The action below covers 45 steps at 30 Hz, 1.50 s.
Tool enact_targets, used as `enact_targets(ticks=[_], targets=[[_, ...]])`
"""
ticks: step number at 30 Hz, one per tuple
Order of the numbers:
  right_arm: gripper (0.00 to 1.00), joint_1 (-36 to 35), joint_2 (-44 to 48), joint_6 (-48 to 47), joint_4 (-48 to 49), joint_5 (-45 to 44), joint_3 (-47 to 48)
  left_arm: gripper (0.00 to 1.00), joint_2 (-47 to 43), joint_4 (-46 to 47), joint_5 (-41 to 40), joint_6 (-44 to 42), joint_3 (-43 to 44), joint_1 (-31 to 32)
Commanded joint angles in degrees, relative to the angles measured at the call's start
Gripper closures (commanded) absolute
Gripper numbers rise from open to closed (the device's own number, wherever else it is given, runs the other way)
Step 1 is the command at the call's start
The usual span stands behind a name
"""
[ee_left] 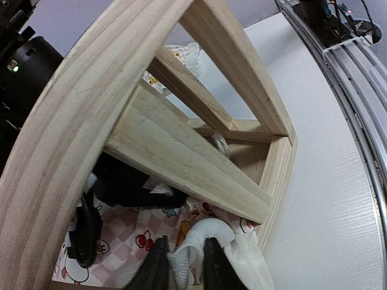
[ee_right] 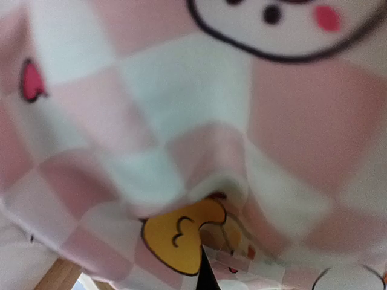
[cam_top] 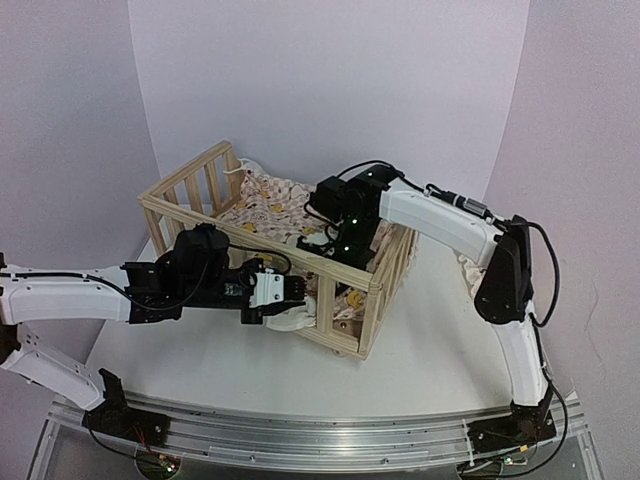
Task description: Set up the pet bed
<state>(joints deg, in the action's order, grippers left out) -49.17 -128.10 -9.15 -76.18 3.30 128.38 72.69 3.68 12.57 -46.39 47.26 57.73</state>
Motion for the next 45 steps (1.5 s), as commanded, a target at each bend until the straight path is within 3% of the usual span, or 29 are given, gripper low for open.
enact_targets(ticks=[1,7,12,17,25,28,31,35,39,41,43,45], targets=[[1.00,0.8,12.7,-1.2,-5.9,-2.1,-0.6,0.57,-3.5,1.7,2.4,-0.8,-0.3,-0.6],[1.00,0.8,17.2,-3.3,-5.7,-5.1,0.6,0.54,-4.4,0.8,4.6,-0.4,-0.3,-0.5],[1.00,0.8,18.9,-3.2,-7.4,-5.1,1.5,0.57,-4.6,-0.2,6.5,0.6,0.7,-0.3],[1.00,0.8,21.2,-2.9,-11.0,-11.1,2.0,0.60,-4.5,-1.7,8.0,2.6,1.2,0.7],[1.00,0.7,20.1,-2.0,-5.3,-13.8,1.4,0.77,-2.5,-1.0,3.6,2.7,-0.4,1.2],[1.00,0.8,18.5,-1.7,-5.2,-16.7,0.8,0.73,-6.0,-0.1,5.0,0.7,-1.7,1.2],[1.00,0.8,17.8,-1.5,-4.7,-17.2,-0.9,0.65,-11.7,-1.3,11.6,-1.6,-2.5,1.2],[1.00,1.5,17.2,-0.7,-3.8,-17.9,-1.8,0.57,-14.0,-7.2,16.5,3.8,4.2,1.2],[1.00,2.5,16.5,0.5,-3.2,-16.1,-1.1,0.48,-10.2,-12.7,14.3,11.4,14.1,1.1],[1.00,2.7,17.1,0.9,-1.5,-14.0,-1.4,0.43,-5.9,-14.4,9.2,16.5,20.7,1.0],[1.00,2.6,18.2,1.6,0.1,-12.5,-2.1,0.40,0.1,-19.0,3.9,21.6,27.9,-0.8],[1.00,2.7,19.5,2.2,1.5,-11.5,-2.9,0.38,5.5,-23.6,4.5,26.6,33.9,-5.2]])
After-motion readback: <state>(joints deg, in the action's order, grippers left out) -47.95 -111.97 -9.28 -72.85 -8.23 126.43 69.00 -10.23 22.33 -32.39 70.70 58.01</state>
